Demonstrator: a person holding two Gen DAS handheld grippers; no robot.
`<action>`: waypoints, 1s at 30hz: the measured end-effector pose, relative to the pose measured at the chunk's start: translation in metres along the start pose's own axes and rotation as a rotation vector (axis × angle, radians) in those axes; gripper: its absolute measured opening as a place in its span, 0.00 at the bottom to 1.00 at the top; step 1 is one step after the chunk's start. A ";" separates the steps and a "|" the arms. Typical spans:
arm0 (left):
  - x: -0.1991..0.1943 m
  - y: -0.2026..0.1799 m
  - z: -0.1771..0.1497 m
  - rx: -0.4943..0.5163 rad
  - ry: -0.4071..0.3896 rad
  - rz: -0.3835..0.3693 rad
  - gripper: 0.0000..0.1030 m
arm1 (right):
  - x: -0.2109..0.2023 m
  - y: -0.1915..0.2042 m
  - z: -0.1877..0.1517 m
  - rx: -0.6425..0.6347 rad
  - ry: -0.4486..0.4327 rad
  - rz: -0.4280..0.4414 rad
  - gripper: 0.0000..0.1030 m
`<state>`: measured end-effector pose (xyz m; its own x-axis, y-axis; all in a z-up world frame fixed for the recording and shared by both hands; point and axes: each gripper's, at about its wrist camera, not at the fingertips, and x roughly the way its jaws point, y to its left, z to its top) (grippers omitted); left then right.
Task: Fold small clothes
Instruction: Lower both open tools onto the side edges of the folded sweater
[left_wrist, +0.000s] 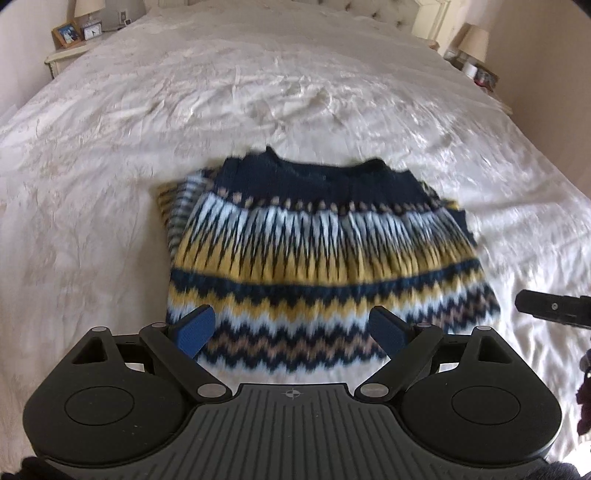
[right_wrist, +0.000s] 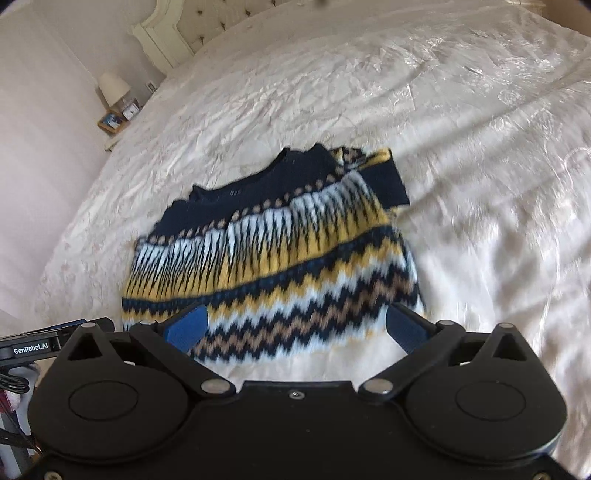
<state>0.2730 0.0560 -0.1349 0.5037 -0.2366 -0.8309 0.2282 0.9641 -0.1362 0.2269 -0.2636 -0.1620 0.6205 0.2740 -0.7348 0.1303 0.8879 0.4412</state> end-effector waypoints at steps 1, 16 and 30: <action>0.002 -0.003 0.005 -0.001 -0.006 0.006 0.88 | 0.004 -0.005 0.007 0.002 0.000 0.008 0.99; 0.085 -0.042 0.075 0.027 0.040 0.081 0.88 | 0.092 -0.091 0.089 0.061 0.101 0.100 1.00; 0.192 -0.025 0.087 0.014 0.195 0.127 0.96 | 0.160 -0.123 0.096 0.205 0.186 0.268 1.00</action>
<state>0.4366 -0.0241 -0.2435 0.3591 -0.0847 -0.9295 0.1855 0.9825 -0.0178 0.3842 -0.3650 -0.2843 0.5048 0.5660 -0.6519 0.1459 0.6883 0.7106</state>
